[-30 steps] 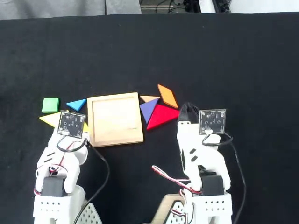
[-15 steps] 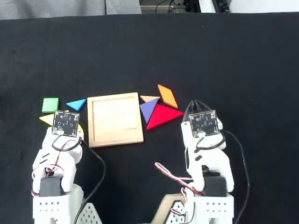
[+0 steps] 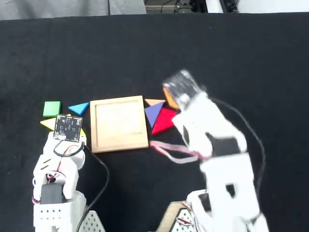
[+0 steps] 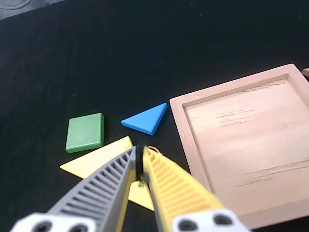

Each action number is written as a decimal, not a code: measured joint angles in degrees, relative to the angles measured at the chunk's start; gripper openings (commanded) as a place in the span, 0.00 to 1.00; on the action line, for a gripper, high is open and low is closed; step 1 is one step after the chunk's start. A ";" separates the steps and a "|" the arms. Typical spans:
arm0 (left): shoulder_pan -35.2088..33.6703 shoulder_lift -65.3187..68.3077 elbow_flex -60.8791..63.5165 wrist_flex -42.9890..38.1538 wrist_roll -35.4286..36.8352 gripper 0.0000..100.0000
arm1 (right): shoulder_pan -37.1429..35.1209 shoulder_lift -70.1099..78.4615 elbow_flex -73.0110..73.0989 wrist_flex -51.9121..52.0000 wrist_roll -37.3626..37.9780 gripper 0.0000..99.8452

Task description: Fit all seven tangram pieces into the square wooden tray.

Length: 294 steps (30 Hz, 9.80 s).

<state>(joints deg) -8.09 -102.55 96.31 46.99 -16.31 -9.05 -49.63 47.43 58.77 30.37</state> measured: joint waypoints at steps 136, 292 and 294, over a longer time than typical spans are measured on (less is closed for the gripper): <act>0.00 0.00 0.00 0.00 -0.44 0.04 | -1.49 77.10 -47.21 33.05 45.89 0.27; 2.37 0.00 0.00 0.00 -0.53 0.04 | 0.09 59.69 -17.67 -8.00 1.32 0.31; 2.37 0.00 0.00 0.00 -0.53 0.04 | 0.09 59.60 -16.97 -8.88 1.32 0.31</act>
<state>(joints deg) -5.71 -102.55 96.31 46.99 -16.84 -8.97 9.98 30.46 49.89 31.69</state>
